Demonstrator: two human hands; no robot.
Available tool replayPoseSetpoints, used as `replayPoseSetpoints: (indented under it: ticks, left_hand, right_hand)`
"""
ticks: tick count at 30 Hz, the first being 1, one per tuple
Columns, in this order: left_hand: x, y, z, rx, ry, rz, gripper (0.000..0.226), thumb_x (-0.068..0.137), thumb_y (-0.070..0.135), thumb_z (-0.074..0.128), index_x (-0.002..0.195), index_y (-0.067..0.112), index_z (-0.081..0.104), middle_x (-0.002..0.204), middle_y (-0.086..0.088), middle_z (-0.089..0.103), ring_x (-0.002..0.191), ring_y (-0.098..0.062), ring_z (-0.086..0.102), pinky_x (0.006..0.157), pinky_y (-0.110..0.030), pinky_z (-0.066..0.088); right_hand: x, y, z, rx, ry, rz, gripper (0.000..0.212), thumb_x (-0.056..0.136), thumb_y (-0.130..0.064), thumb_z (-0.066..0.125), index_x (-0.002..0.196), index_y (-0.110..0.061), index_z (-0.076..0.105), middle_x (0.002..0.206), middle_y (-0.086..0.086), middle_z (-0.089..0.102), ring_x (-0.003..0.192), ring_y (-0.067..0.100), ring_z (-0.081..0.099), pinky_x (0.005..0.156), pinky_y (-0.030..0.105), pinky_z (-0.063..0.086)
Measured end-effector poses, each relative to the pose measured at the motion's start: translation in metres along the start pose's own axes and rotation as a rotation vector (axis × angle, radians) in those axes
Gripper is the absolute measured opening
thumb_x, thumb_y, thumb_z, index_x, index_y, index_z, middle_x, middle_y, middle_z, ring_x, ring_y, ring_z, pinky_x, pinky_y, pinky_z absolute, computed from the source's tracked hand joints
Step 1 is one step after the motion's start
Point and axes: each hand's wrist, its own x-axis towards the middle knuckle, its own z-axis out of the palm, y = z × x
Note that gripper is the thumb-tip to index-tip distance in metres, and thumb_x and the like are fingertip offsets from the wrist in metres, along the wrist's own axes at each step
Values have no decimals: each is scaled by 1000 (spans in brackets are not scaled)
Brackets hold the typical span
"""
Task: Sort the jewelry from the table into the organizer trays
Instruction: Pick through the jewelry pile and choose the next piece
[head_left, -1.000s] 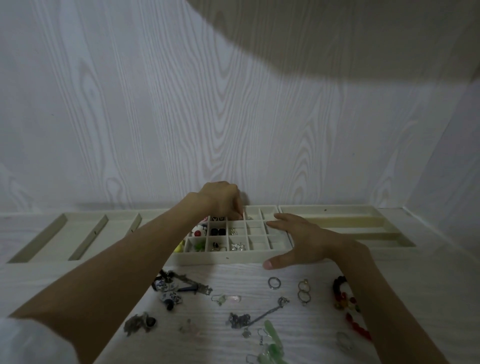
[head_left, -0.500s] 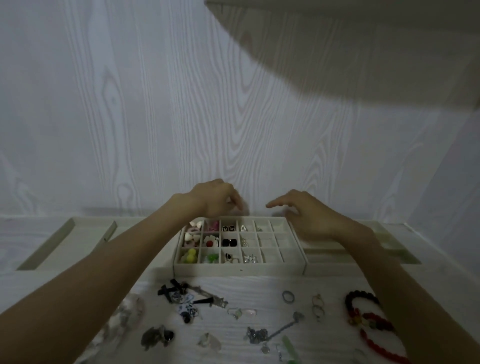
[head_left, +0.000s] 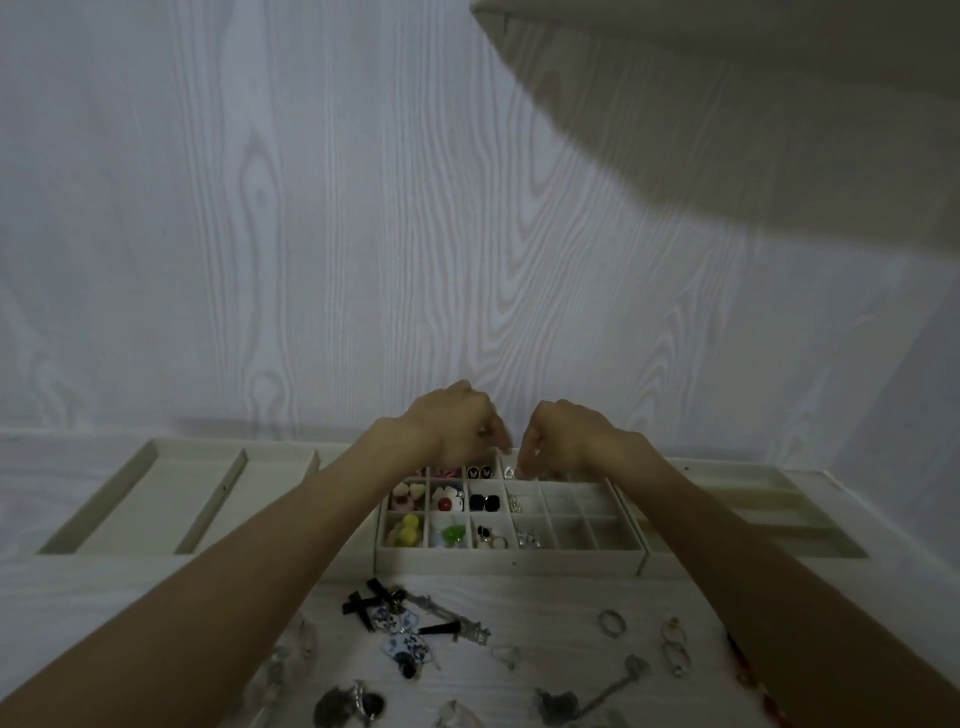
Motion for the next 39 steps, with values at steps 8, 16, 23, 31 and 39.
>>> replayPoseSetpoints:
  ticks: [8, 16, 23, 31, 39]
  left_hand:
    - [-8, -2, -7, 23, -16, -21, 30, 92, 24, 52, 117, 33, 65, 126, 7, 59, 118, -14, 39, 94, -33, 42]
    - [-5, 4, -9, 33, -14, -14, 33, 93, 19, 50, 119, 33, 64, 123, 5, 60, 115, -13, 40, 86, -26, 39]
    - [2, 5, -3, 6, -52, -18, 32, 92, 17, 50, 114, 34, 66, 126, 5, 58, 117, -13, 40, 93, -28, 40]
    - [6, -1, 5, 3, -62, 0, 28, 93, 19, 54, 110, 35, 69, 124, 8, 59, 117, -14, 42, 95, -33, 43]
    - [12, -7, 10, -17, -89, 14, 32, 92, 17, 53, 105, 40, 70, 125, 6, 58, 118, -13, 42, 99, -37, 43]
  right_hand:
    - [6, 0, 5, -28, 93, 8, 13, 79, -23, 73, 90, -16, 76, 73, -3, 64, 63, 11, 59, 66, 24, 45]
    - [0, 4, -2, -5, 203, -53, 11, 83, -16, 67, 88, -23, 74, 74, -12, 61, 70, 9, 56, 63, 22, 40]
    - [-10, 8, -3, -184, 71, -212, 39, 91, -5, 48, 93, -35, 74, 74, -15, 42, 84, 10, 44, 73, 25, 32]
    - [-10, 8, 3, -250, 100, -242, 48, 88, -1, 45, 103, -38, 70, 73, -14, 30, 87, 11, 33, 78, 26, 22]
    - [-4, 14, 11, -260, 66, -191, 46, 88, -5, 45, 108, -39, 68, 73, -15, 27, 88, 11, 32, 80, 27, 23]
